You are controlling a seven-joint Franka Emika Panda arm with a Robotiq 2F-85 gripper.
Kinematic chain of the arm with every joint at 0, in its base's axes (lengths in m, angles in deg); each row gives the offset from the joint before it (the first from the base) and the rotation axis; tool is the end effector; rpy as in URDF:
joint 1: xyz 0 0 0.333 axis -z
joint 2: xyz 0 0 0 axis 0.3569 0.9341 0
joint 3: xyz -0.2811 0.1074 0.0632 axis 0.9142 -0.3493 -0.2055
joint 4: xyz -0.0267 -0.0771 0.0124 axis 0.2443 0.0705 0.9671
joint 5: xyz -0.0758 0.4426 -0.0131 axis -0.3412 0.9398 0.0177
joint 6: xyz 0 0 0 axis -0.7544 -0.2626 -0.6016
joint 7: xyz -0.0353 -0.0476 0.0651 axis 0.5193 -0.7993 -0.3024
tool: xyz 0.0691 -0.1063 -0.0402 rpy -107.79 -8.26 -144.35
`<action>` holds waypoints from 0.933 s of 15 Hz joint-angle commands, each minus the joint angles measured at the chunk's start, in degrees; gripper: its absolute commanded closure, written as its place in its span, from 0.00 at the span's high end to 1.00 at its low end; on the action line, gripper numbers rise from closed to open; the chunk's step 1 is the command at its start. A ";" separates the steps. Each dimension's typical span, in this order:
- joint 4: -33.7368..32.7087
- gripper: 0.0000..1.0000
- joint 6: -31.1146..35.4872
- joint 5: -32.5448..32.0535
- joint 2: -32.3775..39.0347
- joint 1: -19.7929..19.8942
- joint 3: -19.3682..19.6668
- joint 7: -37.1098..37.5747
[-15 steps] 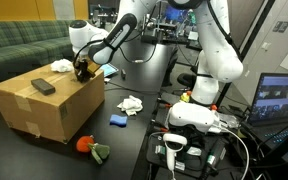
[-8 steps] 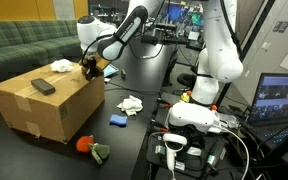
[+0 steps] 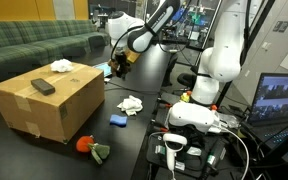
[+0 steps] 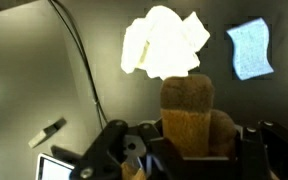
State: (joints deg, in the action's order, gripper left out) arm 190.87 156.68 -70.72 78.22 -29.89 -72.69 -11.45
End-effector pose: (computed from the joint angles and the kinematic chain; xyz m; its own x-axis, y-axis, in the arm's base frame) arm 0.5038 -0.0118 0.2112 0.9951 -0.0937 0.0325 -0.0991 -0.9225 0.3731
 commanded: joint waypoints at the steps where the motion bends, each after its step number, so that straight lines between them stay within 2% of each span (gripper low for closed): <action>1: 9.26 0.11 -1.10 -1.38 -8.45 5.89 -2.44 -2.48; 5: 12.40 0.11 2.18 -2.23 -5.49 10.53 -3.65 -1.09; 9: 11.49 0.11 9.68 -3.18 4.61 12.52 -3.43 2.81; 12: 8.41 0.11 15.71 -2.55 14.13 11.52 -1.97 5.10; 14: 5.68 0.11 18.90 -1.73 19.92 9.46 -0.56 6.81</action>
State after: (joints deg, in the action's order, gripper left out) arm 201.88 171.26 -71.96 88.94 -18.23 -75.02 -8.04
